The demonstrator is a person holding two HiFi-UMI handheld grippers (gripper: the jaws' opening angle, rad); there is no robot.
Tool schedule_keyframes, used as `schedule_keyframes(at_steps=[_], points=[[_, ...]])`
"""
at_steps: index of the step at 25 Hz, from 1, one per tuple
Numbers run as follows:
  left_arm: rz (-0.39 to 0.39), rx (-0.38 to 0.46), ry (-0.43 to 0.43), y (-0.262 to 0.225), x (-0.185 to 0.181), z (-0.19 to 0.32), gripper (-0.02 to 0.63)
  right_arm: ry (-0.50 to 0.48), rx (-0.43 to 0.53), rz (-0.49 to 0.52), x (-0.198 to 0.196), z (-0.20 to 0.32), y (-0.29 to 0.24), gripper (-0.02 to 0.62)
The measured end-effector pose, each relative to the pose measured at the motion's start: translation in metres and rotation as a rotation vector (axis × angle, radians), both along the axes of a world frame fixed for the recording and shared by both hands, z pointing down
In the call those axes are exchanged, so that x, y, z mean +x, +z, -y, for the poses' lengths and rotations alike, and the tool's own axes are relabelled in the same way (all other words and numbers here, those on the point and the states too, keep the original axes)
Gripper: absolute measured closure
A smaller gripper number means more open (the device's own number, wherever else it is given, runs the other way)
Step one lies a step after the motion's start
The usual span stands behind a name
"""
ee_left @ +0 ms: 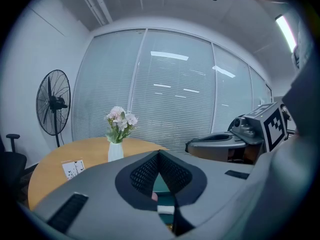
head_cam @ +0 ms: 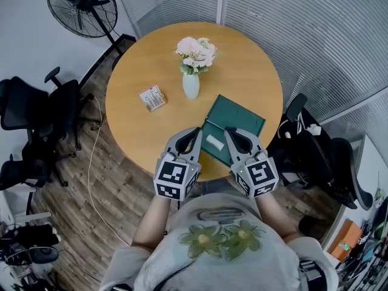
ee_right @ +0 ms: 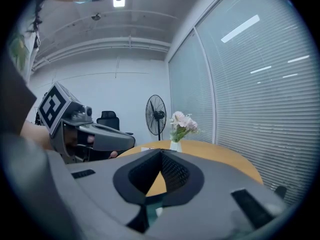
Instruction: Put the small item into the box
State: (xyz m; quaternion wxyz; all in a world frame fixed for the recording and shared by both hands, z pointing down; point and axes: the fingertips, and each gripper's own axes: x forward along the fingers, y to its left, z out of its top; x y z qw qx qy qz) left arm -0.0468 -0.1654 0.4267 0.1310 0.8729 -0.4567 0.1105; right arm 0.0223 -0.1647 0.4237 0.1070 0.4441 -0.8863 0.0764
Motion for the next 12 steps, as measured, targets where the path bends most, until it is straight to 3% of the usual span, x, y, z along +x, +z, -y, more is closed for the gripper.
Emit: schedule_keyframes(at_steps=[12], points=[[0.005,-0.002,-0.006,-0.0028,-0.0066,-0.009,0.604,-0.017,0.003,-0.018,-0.0081,-0.0093,-0.0006,0.592]])
